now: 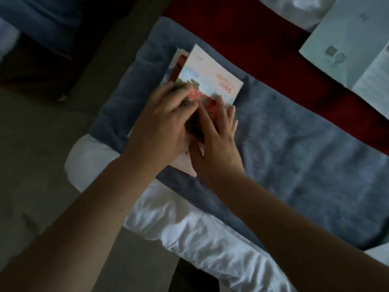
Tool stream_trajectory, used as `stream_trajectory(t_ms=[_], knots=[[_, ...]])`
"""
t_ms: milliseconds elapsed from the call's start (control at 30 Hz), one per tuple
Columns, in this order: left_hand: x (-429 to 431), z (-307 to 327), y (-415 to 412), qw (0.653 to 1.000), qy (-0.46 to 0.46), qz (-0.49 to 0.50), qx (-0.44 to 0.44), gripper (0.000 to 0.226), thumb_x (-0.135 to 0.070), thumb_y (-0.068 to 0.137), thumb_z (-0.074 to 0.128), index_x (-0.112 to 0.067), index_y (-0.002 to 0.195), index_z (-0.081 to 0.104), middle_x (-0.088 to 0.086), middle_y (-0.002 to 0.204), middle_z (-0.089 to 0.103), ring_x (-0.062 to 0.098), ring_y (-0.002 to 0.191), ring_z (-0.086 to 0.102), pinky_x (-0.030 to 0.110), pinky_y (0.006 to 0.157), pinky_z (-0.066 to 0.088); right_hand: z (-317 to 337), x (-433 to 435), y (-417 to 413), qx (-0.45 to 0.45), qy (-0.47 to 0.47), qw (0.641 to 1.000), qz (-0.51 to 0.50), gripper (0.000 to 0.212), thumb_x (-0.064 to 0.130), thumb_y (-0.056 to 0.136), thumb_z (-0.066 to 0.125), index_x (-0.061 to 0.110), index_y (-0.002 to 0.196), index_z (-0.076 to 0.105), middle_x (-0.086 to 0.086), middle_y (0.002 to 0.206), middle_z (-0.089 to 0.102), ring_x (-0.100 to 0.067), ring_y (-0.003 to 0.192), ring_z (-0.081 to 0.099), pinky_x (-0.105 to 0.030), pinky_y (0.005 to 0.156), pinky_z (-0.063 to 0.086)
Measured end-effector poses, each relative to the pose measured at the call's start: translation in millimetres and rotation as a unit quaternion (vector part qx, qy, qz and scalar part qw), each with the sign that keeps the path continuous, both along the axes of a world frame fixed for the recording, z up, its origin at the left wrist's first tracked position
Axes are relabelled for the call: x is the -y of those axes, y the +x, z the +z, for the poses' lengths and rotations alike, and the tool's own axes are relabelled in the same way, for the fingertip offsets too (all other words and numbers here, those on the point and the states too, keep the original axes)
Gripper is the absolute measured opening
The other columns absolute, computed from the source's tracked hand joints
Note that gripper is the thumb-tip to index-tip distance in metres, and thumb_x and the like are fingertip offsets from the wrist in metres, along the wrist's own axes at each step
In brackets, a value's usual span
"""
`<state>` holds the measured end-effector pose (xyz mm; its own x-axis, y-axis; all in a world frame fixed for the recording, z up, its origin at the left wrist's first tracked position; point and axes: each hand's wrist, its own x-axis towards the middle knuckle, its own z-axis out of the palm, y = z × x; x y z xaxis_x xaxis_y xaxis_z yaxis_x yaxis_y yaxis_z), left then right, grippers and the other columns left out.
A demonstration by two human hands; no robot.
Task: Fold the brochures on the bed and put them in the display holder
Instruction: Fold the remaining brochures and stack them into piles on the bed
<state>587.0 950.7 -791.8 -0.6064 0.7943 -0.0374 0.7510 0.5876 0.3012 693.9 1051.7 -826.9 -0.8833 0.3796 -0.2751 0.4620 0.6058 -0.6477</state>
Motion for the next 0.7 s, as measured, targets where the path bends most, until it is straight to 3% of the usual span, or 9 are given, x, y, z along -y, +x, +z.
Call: stream_trajectory(t_ms=[133, 300, 433, 533, 633, 700], knots=[[26, -16, -26, 0.999, -0.034, 0.014, 0.027, 0.053, -0.015, 0.098, 0.045, -0.002, 0.149, 0.050, 0.015, 0.162, 0.039, 0.036, 0.149, 0.034, 0.044, 0.118, 0.037, -5, 7, -22, 0.039, 0.042, 0.997, 0.046, 0.071, 0.026, 0.102, 0.050, 0.025, 0.164, 0.017, -0.011, 0.171, -0.012, -0.040, 0.154, -0.019, -0.048, 0.123, -0.012], [34, -36, -34, 0.999, -0.016, 0.012, 0.047, 0.050, -0.007, 0.098, 0.054, -0.003, 0.148, 0.052, 0.015, 0.162, 0.038, 0.038, 0.149, 0.033, 0.046, 0.121, 0.032, -9, 13, -22, 0.054, 0.110, 0.991, 0.052, 0.066, 0.037, 0.103, 0.049, 0.023, 0.162, 0.025, -0.018, 0.170, -0.006, -0.044, 0.155, -0.015, -0.051, 0.124, -0.008], [31, -39, -30, 0.999, -0.014, 0.024, 0.023, 0.046, -0.022, 0.106, 0.048, -0.012, 0.150, 0.052, 0.007, 0.164, 0.037, 0.038, 0.151, 0.032, 0.052, 0.119, 0.035, -4, 13, -20, 0.084, 0.178, 0.979, 0.055, 0.076, 0.054, 0.102, 0.043, 0.013, 0.163, 0.023, -0.023, 0.169, 0.005, -0.043, 0.156, -0.003, -0.052, 0.126, -0.002], [27, -42, -22, 0.996, -0.068, 0.027, 0.041, 0.052, -0.042, 0.108, 0.041, -0.027, 0.157, 0.041, 0.001, 0.170, 0.025, 0.038, 0.156, 0.022, 0.054, 0.118, 0.033, -3, 9, -25, 0.093, 0.213, 0.970, 0.073, 0.081, 0.058, 0.100, 0.045, 0.008, 0.161, 0.026, -0.024, 0.167, 0.018, -0.038, 0.156, 0.012, -0.049, 0.128, 0.003], [23, -47, -23, 0.992, -0.115, 0.026, 0.045, 0.054, -0.047, 0.107, 0.038, -0.036, 0.160, 0.033, -0.004, 0.173, 0.015, 0.035, 0.158, 0.013, 0.051, 0.120, 0.029, -2, 6, -39, 0.128, 0.202, 0.968, 0.080, 0.085, 0.058, 0.097, 0.054, 0.012, 0.162, 0.024, -0.019, 0.166, 0.021, -0.032, 0.156, 0.016, -0.044, 0.127, 0.000], [20, -49, -28, 0.990, -0.134, 0.019, 0.037, 0.057, -0.043, 0.106, 0.044, -0.038, 0.161, 0.029, -0.006, 0.173, 0.011, 0.035, 0.158, 0.012, 0.050, 0.120, 0.030, -1, 3, -51, 0.146, 0.193, 0.968, 0.068, 0.081, 0.052, 0.093, 0.064, 0.018, 0.159, 0.032, -0.012, 0.161, 0.029, -0.031, 0.151, 0.027, -0.043, 0.126, 0.015]])
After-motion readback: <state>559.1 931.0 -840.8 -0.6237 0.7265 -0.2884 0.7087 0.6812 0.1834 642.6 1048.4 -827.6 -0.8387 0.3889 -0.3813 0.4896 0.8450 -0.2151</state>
